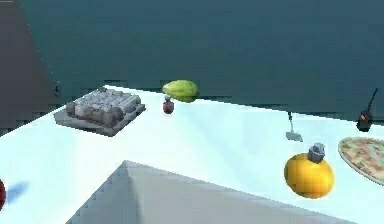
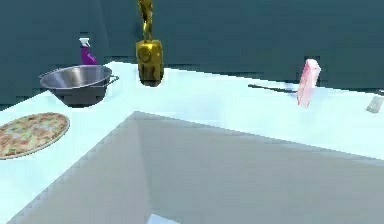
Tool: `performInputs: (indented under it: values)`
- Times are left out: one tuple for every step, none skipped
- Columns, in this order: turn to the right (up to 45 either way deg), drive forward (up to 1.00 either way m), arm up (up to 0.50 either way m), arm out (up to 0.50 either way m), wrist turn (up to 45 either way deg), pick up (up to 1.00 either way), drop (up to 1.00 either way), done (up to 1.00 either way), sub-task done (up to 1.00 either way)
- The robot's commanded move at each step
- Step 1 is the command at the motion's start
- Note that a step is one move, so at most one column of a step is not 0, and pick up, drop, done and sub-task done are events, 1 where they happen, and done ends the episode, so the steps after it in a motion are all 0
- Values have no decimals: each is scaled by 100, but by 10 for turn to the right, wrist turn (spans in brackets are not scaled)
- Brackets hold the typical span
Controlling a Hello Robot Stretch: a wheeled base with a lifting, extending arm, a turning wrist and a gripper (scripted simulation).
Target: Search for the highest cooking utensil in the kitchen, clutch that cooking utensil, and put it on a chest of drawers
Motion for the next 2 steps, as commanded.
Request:
performInputs:
  values:
    - [0, 5, 0, 0, 0, 0, 0, 0, 0]
    - [450, 0, 0, 0, 0, 0, 0, 0, 0]
